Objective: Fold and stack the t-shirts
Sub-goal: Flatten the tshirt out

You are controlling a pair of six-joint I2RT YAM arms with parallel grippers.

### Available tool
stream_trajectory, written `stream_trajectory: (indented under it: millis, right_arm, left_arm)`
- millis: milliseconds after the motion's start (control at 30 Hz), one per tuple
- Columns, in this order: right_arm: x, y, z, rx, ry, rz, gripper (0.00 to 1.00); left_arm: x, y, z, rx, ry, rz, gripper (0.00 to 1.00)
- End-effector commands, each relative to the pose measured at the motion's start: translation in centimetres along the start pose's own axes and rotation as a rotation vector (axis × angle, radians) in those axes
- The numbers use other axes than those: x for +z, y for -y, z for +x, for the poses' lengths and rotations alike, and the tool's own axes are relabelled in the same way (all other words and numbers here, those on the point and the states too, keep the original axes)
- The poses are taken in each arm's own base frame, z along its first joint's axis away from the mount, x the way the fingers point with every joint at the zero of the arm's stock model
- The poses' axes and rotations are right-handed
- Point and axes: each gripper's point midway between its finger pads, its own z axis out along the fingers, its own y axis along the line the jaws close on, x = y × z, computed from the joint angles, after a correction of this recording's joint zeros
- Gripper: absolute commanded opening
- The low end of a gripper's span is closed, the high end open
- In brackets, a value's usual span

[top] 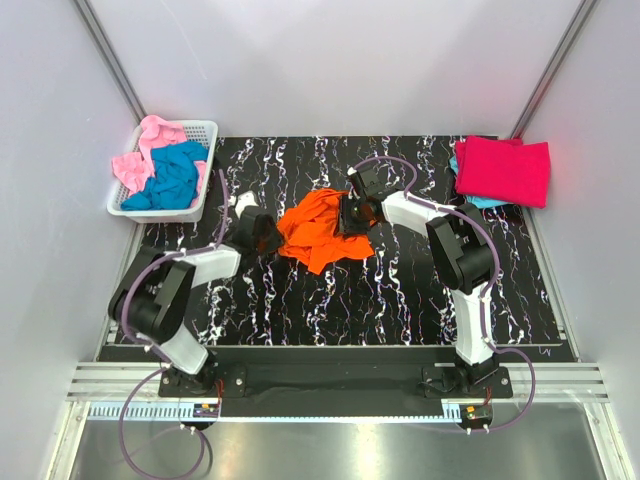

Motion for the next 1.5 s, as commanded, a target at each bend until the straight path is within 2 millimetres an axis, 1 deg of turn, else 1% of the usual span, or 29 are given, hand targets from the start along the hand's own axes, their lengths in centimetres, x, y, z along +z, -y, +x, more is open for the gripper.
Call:
stream_trajectory:
  millis: [0, 133, 200, 333, 500, 600, 733, 867, 900, 933, 1033, 1067, 1100, 1133, 1167, 1233, 1267, 1300, 1333, 1367, 1400, 1433, 1467]
  right_arm:
    - [2.0, 3.1, 5.2, 0.025, -0.161, 0.1, 0.4]
    - [2.1, 3.3, 5.5, 0.024, -0.167, 0.106, 0.4]
    - [2.1, 3.4, 5.7, 0.023, -0.173, 0.107, 0.4]
    - [2.2, 3.6, 5.9, 0.026, -0.178, 0.11, 0.4]
    - [2.3, 3.7, 6.0, 0.028, -0.181, 0.112, 0.4]
    - [2.4, 3.7, 6.0, 0.029, -0.18, 0.112, 0.4]
    - [2.3, 3.5, 5.9, 0.029, -0.18, 0.109, 0.4]
    - [2.4, 3.4, 5.9, 0.027, -0.179, 0.105, 0.4]
    - [2.4, 3.5, 5.9, 0.031, -0.181, 0.107, 0.39]
    - [2.4, 3.5, 6.0, 0.031, -0.183, 0.107, 0.39]
    - [2.3, 3.4, 5.8, 0.033, -0.178, 0.106, 0.39]
    - [2.2, 3.4, 5.8, 0.033, -0.176, 0.107, 0.38]
    - [2.1, 3.4, 5.7, 0.033, -0.17, 0.11, 0.38]
    - [2.0, 3.5, 5.6, 0.035, -0.166, 0.116, 0.38]
    - [1.9, 3.5, 5.5, 0.033, -0.162, 0.118, 0.38]
    - [1.7, 3.4, 5.1, 0.033, -0.15, 0.123, 0.38]
    - [1.7, 3.3, 4.6, 0.033, -0.138, 0.121, 0.38]
    - [1.5, 3.2, 4.2, 0.028, -0.128, 0.121, 0.38]
    - [1.5, 3.2, 3.9, 0.031, -0.127, 0.124, 0.38]
    - [1.4, 2.9, 2.9, 0.033, -0.11, 0.119, 0.39]
    - [1.3, 2.9, 2.6, 0.032, -0.115, 0.126, 0.39]
    - [1.3, 3.0, 2.1, 0.032, -0.109, 0.13, 0.39]
    - [1.1, 2.3, 0.5, 0.018, -0.078, 0.119, 0.38]
  left_arm:
    - [1.8, 1.9, -1.1, 0.002, 0.028, 0.063, 0.43]
    - [2.6, 2.2, -1.1, -0.009, 0.042, 0.086, 0.41]
    - [2.6, 2.4, -1.2, -0.014, 0.046, 0.097, 0.4]
    - [2.3, 2.6, -1.3, -0.024, 0.051, 0.112, 0.37]
    - [1.5, 3.1, -1.9, -0.035, 0.064, 0.13, 0.37]
    - [1.3, 3.1, -1.9, -0.034, 0.062, 0.134, 0.37]
    - [1.5, 3.2, -1.9, -0.028, 0.058, 0.137, 0.34]
    - [1.5, 3.3, -1.8, -0.028, 0.056, 0.139, 0.15]
    - [1.4, 3.3, -1.9, -0.027, 0.056, 0.14, 0.05]
    - [1.4, 3.3, -1.9, -0.024, 0.057, 0.139, 0.0]
    - [1.0, 2.8, -2.2, -0.021, 0.063, 0.114, 0.0]
    - [0.5, 2.9, -2.7, -0.022, 0.077, 0.112, 0.0]
    - [0.2, 2.1, -2.5, -0.017, 0.071, 0.075, 0.0]
    - [-0.1, 1.8, -2.6, -0.015, 0.074, 0.063, 0.0]
    - [-1.3, 1.8, -3.3, -0.012, 0.092, 0.061, 0.0]
    - [-2.5, 0.6, -3.5, -0.018, 0.109, 0.014, 0.0]
    - [-3.4, -0.3, -3.3, -0.019, 0.096, -0.025, 0.0]
    - [-4.9, -0.3, -4.3, -0.029, 0.132, -0.027, 0.0]
    - [-5.7, -0.6, -4.6, -0.034, 0.141, -0.033, 0.0]
    - [-6.5, -0.7, -4.9, -0.041, 0.153, -0.032, 0.0]
    - [-8.2, -1.2, -5.0, -0.044, 0.159, -0.033, 0.0]
    - [-9.0, -1.2, -5.1, -0.048, 0.167, -0.026, 0.0]
    - [-9.7, -1.6, -4.8, -0.051, 0.159, -0.027, 0.0]
